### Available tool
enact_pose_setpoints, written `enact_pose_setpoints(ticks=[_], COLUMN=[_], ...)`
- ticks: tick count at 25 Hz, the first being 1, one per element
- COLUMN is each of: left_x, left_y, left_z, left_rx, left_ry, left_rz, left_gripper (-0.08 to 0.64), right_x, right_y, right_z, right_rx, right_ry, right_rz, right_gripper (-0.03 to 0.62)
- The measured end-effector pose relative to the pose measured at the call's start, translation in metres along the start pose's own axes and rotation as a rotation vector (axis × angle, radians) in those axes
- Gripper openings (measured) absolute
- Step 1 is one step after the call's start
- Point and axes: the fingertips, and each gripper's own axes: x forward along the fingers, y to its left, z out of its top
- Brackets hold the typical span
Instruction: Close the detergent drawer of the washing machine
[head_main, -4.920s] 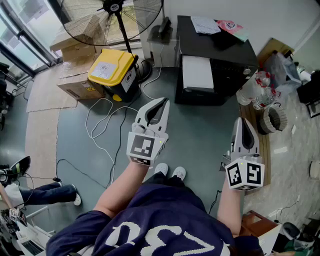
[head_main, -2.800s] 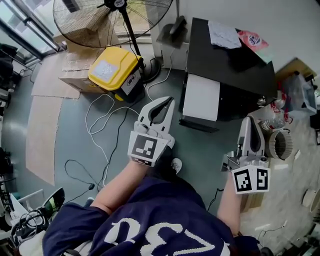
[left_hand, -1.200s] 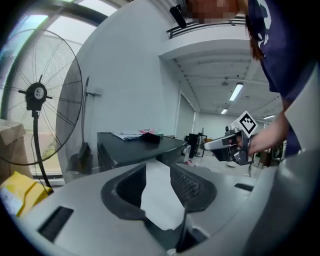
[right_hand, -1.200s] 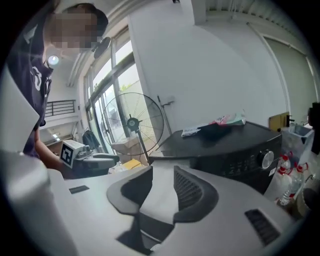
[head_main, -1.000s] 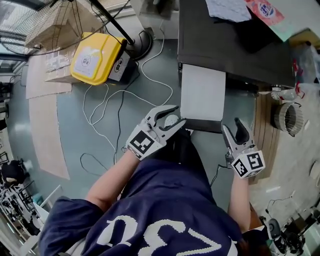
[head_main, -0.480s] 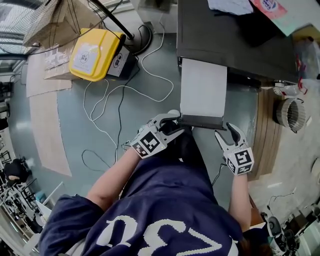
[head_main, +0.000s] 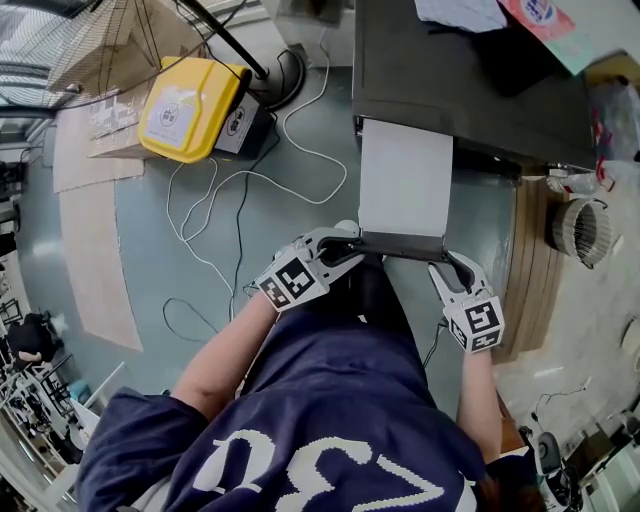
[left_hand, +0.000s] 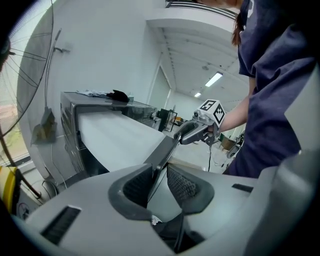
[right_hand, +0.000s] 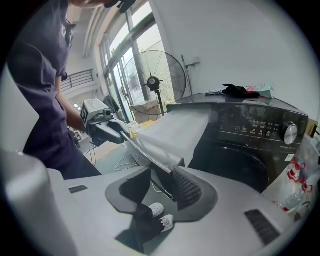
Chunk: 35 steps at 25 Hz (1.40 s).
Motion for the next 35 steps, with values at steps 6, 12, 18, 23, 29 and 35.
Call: enact_pose_setpoints(ticks=[6, 12, 18, 23, 29, 35], left_x=[-0.004, -0.003, 0.0, 0.0, 0.002, 0.002], left_y=[-0.001, 0.001, 0.011, 0.016, 0.027, 0.038], left_z=[0.007, 0.01, 0.013, 0.016, 0.022, 0.027], left_rx=[-0.004, -0.006, -0.003, -0.006, -0.016, -0.025], left_ry=[-0.006, -0.001, 0.009, 0.01, 0.004, -0.004], left_rz=[-0.001, 0.004, 0.018, 0.03, 0.048, 0.079], left_gripper=[0.103, 0.103, 0.103, 0.104, 0.107, 0.111], right_x=[-0.006, -0.006, 0.0, 0.002, 0.007, 0.013], right_y=[0.001, -0.002, -0.008, -0.012, -0.02, -0.026], right_z=[0.007, 0.011, 0.017, 0.021, 0.028, 0.036], right_rx=[0.002, 0.002, -0.038, -0.029, -0.023, -0.022], right_ry=[-0.026, -0.026, -0.004, -0.013, -0.019, -0.02], right_rz=[0.0, 0.002, -0.011, -0.013, -0.018, -0.02], right_gripper=[0.155, 0.153, 0.152, 0.152, 0.153, 0.153])
